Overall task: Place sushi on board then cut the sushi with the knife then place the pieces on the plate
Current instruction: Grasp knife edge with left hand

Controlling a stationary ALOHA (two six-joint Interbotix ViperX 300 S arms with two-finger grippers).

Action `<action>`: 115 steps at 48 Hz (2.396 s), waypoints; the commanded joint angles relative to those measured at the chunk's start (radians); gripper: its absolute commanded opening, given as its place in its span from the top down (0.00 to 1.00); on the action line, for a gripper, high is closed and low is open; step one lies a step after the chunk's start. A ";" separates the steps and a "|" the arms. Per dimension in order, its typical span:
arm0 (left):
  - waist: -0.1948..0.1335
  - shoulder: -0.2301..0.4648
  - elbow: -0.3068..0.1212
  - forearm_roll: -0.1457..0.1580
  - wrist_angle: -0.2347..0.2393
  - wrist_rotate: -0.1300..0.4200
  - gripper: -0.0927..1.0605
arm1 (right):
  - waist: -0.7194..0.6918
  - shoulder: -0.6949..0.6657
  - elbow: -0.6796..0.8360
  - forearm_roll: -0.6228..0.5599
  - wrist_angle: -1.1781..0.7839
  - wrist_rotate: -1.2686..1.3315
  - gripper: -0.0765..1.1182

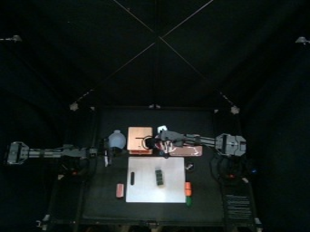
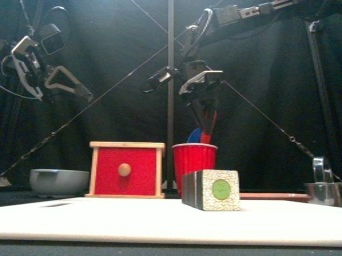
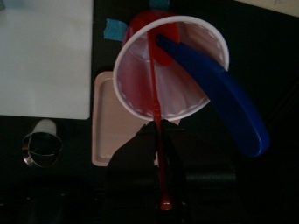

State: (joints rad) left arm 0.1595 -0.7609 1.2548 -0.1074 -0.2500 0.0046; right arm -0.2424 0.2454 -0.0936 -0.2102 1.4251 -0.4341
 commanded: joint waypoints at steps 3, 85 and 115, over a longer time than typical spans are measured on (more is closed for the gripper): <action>0.003 0.003 -0.012 0.000 -0.005 0.000 0.94 | -0.017 -0.041 -0.025 -0.005 0.006 0.000 0.70; -0.052 0.021 -0.081 0.018 -0.140 0.005 0.77 | 0.026 -0.692 0.371 0.230 -0.508 0.195 0.70; -0.115 0.232 -0.166 0.017 -0.140 0.003 0.15 | 0.140 -0.822 0.902 0.399 -1.230 0.299 0.70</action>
State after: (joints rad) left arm 0.0629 -0.5553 1.1275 -0.0920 -0.3804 0.0046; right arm -0.1166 -0.5691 0.8038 0.1764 0.2531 -0.1350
